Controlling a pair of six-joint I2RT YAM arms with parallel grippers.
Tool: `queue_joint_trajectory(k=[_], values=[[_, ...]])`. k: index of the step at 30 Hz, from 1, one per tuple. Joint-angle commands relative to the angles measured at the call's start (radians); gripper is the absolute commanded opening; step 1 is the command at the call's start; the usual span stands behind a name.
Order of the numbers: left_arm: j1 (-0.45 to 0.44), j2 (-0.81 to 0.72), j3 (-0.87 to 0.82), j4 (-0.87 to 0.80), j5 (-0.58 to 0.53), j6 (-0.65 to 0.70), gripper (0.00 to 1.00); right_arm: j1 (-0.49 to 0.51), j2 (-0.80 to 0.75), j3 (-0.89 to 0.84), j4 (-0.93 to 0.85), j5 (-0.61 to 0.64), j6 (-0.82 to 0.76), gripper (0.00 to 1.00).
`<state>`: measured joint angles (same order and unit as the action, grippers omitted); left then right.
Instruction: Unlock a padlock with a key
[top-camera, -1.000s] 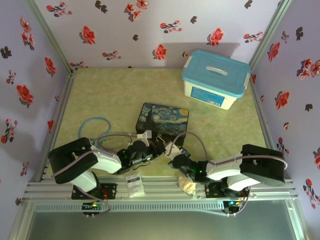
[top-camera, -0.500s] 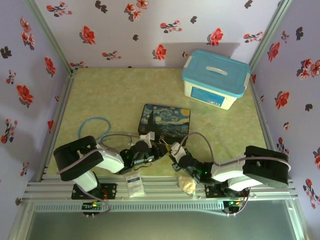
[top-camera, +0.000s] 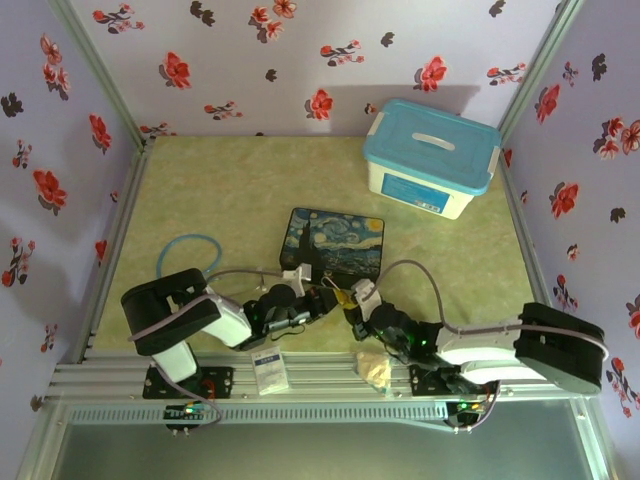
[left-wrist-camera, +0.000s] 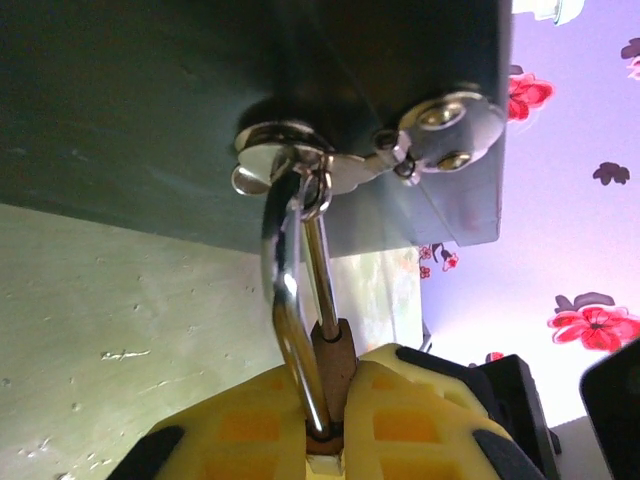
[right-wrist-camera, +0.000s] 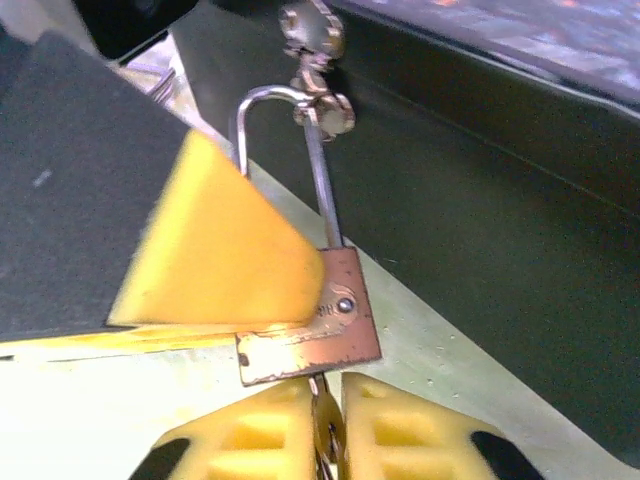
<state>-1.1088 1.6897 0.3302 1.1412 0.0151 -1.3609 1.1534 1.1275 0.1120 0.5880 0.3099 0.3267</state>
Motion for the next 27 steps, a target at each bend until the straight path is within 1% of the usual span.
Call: queue_joint_trajectory(k=[1, 2, 5, 6, 9, 10, 11, 12, 15, 16, 19, 21, 24, 27], values=[[0.013, 0.032, -0.054, -0.012, -0.044, -0.008, 0.00, -0.034, -0.026, -0.014, -0.024, 0.031, 0.063, 0.18], [0.013, 0.037, -0.056, -0.002, -0.043, -0.010, 0.00, -0.035, -0.028, -0.016, -0.021, 0.000, 0.063, 0.20], [0.013, 0.039, -0.055, 0.003, -0.041, -0.014, 0.00, -0.043, -0.047, -0.039, 0.017, -0.025, 0.082, 0.20], [0.013, 0.039, -0.053, 0.001, -0.041, -0.015, 0.00, -0.045, -0.059, -0.044, 0.015, -0.026, 0.085, 0.22], [0.014, 0.034, -0.047, -0.016, -0.042, -0.007, 0.00, -0.047, -0.110, -0.041, -0.036, -0.010, 0.093, 0.31], [0.014, 0.031, -0.043, -0.028, -0.043, -0.004, 0.00, -0.046, -0.128, -0.037, -0.060, 0.001, 0.091, 0.36], [0.014, 0.029, -0.043, -0.034, -0.043, -0.002, 0.00, -0.046, -0.147, -0.029, -0.094, 0.018, 0.094, 0.40], [0.014, 0.027, -0.040, -0.041, -0.044, 0.003, 0.00, -0.047, -0.163, -0.019, -0.127, 0.061, 0.098, 0.41], [0.013, -0.015, -0.037, -0.150, -0.044, 0.023, 0.00, -0.051, -0.195, 0.005, -0.216, 0.188, 0.148, 0.48], [0.015, -0.037, -0.008, -0.199, -0.047, 0.032, 0.00, -0.054, -0.202, 0.010, -0.236, 0.215, 0.167, 0.48], [0.026, -0.104, -0.005, -0.311, -0.055, 0.056, 0.00, -0.058, -0.196, 0.020, -0.250, 0.261, 0.208, 0.50], [0.045, -0.120, -0.023, -0.325, -0.053, 0.056, 0.00, -0.059, -0.174, 0.024, -0.229, 0.256, 0.214, 0.50], [0.080, -0.126, -0.050, -0.327, -0.016, 0.062, 0.00, -0.059, -0.127, 0.046, -0.222, 0.240, 0.208, 0.49], [0.090, -0.151, -0.014, -0.443, 0.001, 0.108, 0.00, -0.059, -0.065, 0.079, -0.227, 0.227, 0.194, 0.49]])
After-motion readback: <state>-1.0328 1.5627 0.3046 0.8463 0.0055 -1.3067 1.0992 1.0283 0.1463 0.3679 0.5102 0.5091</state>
